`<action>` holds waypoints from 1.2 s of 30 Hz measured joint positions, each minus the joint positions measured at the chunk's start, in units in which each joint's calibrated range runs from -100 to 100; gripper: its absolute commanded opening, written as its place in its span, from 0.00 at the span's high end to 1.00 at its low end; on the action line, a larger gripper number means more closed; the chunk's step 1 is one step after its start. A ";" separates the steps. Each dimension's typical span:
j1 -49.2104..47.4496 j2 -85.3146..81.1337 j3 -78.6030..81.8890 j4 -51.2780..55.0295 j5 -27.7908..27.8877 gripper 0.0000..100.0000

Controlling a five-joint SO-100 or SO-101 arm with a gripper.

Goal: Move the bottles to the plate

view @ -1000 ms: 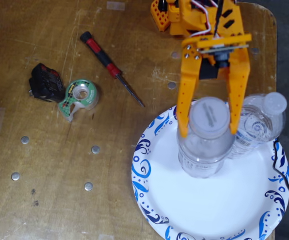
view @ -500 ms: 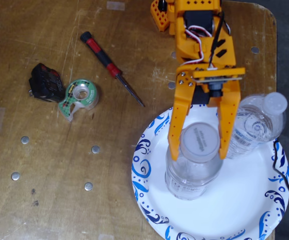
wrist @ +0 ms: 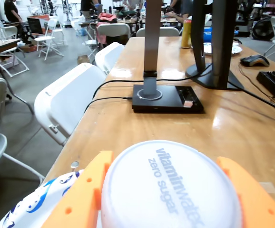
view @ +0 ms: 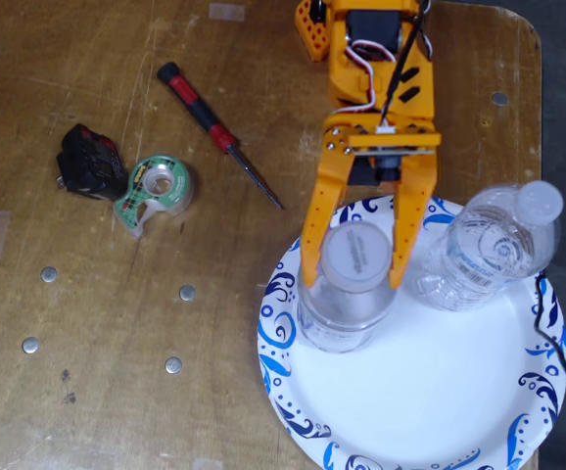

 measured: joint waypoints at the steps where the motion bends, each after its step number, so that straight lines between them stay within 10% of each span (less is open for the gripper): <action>1: -0.09 -0.50 0.54 0.00 -0.10 0.92; 36: -3.19 1.43 4.59 -1.28 -3.18 0.90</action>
